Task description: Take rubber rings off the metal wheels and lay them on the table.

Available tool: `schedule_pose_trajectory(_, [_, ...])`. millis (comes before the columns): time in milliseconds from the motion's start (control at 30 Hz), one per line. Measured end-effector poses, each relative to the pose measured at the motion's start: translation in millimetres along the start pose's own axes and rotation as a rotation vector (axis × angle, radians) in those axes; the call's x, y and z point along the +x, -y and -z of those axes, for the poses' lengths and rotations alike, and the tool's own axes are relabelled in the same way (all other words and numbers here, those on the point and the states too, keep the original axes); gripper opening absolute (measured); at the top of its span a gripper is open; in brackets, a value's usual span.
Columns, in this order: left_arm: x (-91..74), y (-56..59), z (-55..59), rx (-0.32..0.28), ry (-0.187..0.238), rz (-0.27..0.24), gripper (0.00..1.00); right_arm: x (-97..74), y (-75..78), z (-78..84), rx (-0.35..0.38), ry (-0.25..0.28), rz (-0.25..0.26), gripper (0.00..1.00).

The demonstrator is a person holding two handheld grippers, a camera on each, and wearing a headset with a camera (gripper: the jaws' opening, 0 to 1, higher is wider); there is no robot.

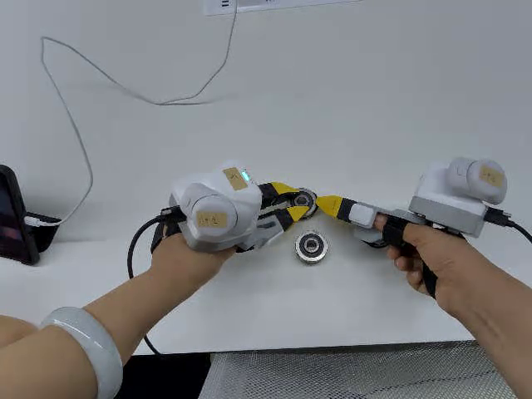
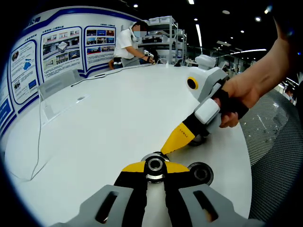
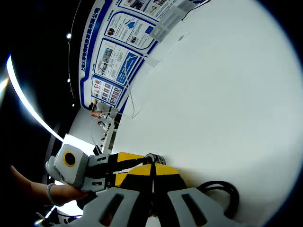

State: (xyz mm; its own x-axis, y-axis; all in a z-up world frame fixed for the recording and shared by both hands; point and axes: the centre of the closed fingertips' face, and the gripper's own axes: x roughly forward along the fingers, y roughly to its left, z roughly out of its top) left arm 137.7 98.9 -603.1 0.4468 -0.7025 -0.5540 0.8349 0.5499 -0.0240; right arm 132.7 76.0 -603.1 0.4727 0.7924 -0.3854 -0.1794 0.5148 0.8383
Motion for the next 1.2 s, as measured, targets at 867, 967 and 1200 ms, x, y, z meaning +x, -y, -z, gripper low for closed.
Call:
schedule_pose_trajectory(867, [0.1, -0.5, 0.6, -0.002, 0.004, 0.001, 0.13, 1.4, -5.0, 0.9, 0.007, -0.002, -0.008, 0.01])
schedule_pose_trajectory(967, [0.2, -0.8, 0.8, -0.003, 0.004, 0.000, 0.13, 1.8, -5.4, 1.0, 0.007, -0.003, -0.009, 0.01])
schedule_pose_trajectory(1200, [0.1, -0.5, 0.6, -0.002, 0.004, 0.000, 0.13, 2.7, -6.7, 1.5, 0.011, -0.004, -0.014, 0.01])
